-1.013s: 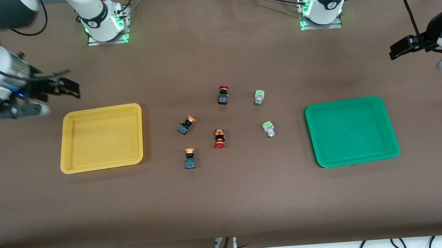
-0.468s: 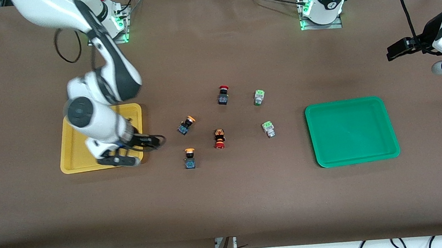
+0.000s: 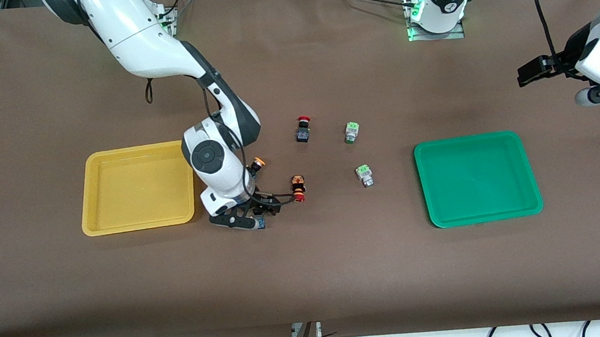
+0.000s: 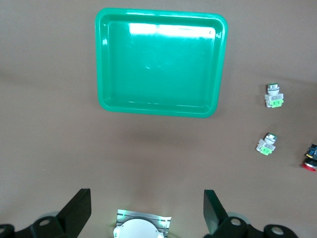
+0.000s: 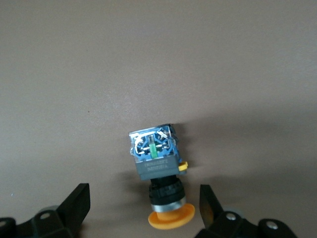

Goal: Place green and yellow buttons in trays

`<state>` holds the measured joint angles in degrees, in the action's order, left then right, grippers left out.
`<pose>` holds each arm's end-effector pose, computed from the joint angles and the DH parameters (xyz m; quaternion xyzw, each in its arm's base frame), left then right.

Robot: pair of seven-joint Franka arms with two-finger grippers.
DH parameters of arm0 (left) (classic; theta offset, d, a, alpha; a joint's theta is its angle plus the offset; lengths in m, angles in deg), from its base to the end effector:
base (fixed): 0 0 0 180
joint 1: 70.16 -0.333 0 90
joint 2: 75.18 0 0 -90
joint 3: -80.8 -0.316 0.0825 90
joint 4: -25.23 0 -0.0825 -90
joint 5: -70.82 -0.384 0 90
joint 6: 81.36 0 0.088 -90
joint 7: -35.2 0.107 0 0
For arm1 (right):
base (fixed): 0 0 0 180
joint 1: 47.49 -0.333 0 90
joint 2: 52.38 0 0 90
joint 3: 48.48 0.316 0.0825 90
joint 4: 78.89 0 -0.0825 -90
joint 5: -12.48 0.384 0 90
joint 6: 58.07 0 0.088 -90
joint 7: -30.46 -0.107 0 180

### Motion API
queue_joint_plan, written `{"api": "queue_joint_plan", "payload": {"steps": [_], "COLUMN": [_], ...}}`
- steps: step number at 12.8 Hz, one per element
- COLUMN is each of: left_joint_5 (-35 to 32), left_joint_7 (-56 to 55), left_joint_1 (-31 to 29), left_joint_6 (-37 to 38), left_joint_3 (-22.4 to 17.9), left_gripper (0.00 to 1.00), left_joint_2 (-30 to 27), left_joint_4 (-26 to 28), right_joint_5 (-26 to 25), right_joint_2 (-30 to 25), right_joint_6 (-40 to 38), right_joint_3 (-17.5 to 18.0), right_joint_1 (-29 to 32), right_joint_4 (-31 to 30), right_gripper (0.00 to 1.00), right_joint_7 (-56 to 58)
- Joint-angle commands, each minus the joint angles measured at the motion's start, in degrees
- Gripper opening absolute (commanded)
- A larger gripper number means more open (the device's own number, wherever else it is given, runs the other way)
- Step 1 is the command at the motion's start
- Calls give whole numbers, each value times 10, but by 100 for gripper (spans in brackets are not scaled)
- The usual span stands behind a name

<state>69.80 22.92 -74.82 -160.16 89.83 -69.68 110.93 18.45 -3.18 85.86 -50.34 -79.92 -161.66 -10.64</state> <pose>0.5596 -0.0363 0.5913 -0.9918 -0.0689 0.1061 0.0169 0.6368 0.3810 0.1954 -0.9866 0.1228 -0.0711 0.0800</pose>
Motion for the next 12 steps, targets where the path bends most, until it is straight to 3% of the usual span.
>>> {"api": "queue_joint_plan", "payload": {"steps": [1,5,6,9,12], "left_joint_5": [14,14,15,44,49], "left_joint_7": [-28,-122,-122,-122,-122], "left_joint_1": [17,87,101,129,130], "left_joint_6": [2,-2,-2,-11,-63], "left_joint_3": [5,17,17,17,17], "left_gripper": [100,100,100,100,100], "left_joint_2": [13,27,32,59,109], "left_joint_4": [-20,-21,-22,-23,-25], "right_joint_5": [-16,-37,-39,-39,-39], "right_joint_2": [11,5,-11,-85,-195], "right_joint_6": [3,-7,-54,-195,-198], "right_joint_3": [-7,-10,-16,-77,-142], "right_joint_1": [-1,4,13,22,22], "right_joint_4": [13,2,6,-16,-167], "right_gripper": [81,17,10,10,11], "right_joint_7": [-5,8,24,180,324]}}
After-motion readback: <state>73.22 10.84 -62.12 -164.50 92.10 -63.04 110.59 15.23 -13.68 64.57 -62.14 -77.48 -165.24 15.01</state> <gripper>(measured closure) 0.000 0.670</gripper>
